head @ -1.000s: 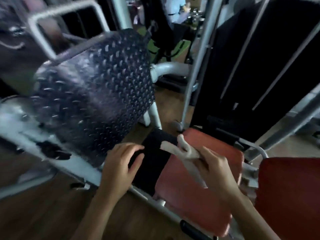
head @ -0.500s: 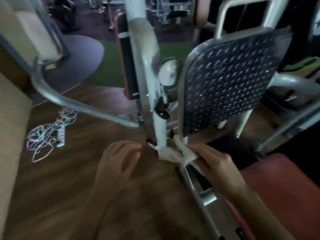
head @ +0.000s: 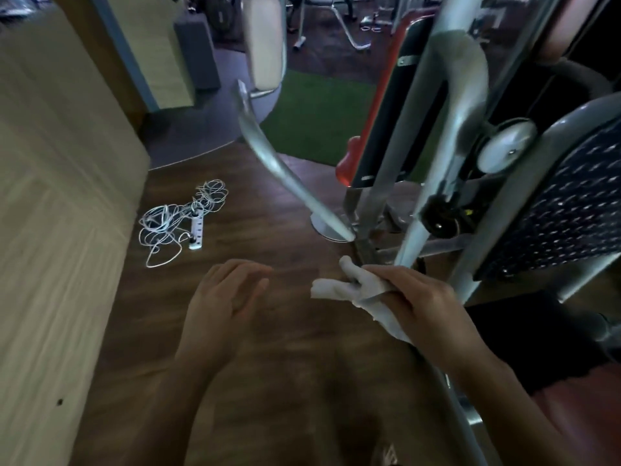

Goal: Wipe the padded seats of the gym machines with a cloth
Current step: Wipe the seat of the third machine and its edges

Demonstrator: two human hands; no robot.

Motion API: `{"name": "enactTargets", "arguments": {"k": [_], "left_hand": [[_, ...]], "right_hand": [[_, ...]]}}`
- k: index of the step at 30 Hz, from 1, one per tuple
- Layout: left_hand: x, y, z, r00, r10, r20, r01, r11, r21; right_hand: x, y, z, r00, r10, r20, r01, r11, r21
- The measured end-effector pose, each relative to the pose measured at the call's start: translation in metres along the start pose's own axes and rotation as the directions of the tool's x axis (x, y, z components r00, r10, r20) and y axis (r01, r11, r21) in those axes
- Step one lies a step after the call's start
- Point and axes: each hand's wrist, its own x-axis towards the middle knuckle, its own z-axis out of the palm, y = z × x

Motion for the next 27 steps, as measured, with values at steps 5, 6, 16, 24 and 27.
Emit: {"name": "enactTargets", "arguments": {"k": [5, 6, 16, 24, 27], "left_hand": [[0.032, -0.053, -0.031, 0.998, -0.051, -0.021, 0.051, 0.999, 0.003], [0.041, -0.064, -0.035, 0.998, -0.053, -0.023, 0.053, 0.999, 0.011], [0.15, -0.176, -0.074, 0.978, -0.181, -0.103, 0.179, 0.983, -0.027], [0.221, -0.283, -0.102, 0.974, -0.203, -0.102, 0.202, 0.979, -0.022], [0.25, -0.337, -0.13, 0.985, -0.165, -0.056, 0.165, 0.986, -0.007]], "right_hand": [[0.069, -0.028, 0.041, 0.997, -0.074, 0.038, 0.073, 0.997, 0.027], [0.084, -0.031, 0.049, 0.995, -0.093, 0.039, 0.092, 0.995, 0.033], [0.263, -0.032, 0.126, 0.97, -0.215, 0.116, 0.209, 0.976, 0.066], [0.38, -0.056, 0.213, 0.976, -0.186, 0.114, 0.176, 0.98, 0.09], [0.421, -0.075, 0.251, 0.989, -0.127, 0.071, 0.123, 0.99, 0.066]]}}
